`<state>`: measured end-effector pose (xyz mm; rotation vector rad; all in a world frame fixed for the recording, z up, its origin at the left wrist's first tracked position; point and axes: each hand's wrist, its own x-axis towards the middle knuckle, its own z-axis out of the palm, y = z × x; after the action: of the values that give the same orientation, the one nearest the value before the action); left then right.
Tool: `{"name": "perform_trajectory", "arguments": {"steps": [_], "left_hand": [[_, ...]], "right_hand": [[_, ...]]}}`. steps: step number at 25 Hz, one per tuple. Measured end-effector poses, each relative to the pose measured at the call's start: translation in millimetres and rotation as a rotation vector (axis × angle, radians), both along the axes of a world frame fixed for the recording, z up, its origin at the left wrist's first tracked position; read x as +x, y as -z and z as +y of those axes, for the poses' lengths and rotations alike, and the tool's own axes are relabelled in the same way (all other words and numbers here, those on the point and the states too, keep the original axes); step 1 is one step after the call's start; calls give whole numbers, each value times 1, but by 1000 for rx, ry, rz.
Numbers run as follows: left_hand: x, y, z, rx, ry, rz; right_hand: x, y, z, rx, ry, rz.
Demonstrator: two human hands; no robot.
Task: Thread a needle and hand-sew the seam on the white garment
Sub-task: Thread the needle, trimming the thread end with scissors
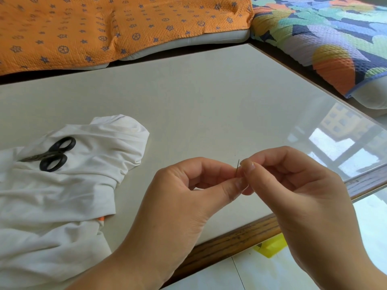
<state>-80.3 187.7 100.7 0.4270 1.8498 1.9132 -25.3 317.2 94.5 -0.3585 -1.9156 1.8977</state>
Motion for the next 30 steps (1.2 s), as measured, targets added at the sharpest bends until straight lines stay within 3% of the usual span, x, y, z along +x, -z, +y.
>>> {"name": "perform_trajectory", "arguments": {"steps": [19, 30], "left_hand": [[-1, 2, -2, -76, -2, 97], [-3, 5, -3, -29, -21, 48]], "right_hand": [[0, -1, -1, 36, -11, 5], [0, 1, 1, -32, -23, 33]]}}
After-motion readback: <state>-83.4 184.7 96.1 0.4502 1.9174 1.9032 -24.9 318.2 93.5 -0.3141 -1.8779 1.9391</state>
